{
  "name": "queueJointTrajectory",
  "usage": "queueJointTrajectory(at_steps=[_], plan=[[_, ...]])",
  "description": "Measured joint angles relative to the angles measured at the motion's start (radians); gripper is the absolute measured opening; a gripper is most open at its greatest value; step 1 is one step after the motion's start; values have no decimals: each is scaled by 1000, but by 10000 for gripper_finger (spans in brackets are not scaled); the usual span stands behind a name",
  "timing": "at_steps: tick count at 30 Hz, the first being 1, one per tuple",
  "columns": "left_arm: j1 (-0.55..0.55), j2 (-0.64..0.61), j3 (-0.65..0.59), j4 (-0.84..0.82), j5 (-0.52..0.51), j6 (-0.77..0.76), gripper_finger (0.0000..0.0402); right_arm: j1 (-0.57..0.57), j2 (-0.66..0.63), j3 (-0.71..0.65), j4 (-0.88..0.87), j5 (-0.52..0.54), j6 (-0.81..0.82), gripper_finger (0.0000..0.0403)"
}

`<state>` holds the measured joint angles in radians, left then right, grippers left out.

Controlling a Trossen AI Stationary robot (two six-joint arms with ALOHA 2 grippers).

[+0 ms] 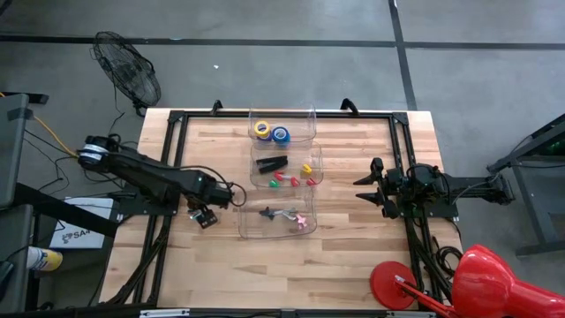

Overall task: Pick and place Stapler, Stapler remover, tape
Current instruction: Put the light blue staple remover into the bottom transparent bin

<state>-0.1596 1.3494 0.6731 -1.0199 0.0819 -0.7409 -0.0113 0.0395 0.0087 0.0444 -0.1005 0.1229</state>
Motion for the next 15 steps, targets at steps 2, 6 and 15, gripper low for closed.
queueJointTrajectory(at_steps=[2,6,15], plan=[[0,14,0,-2,0,21,314,0,0,0,0,0,0,177],[0,45,0,-3,9,71,314,0,0,0,0,0,0,177],[0,109,0,-3,49,120,308,0,0,0,0,0,0,177]])
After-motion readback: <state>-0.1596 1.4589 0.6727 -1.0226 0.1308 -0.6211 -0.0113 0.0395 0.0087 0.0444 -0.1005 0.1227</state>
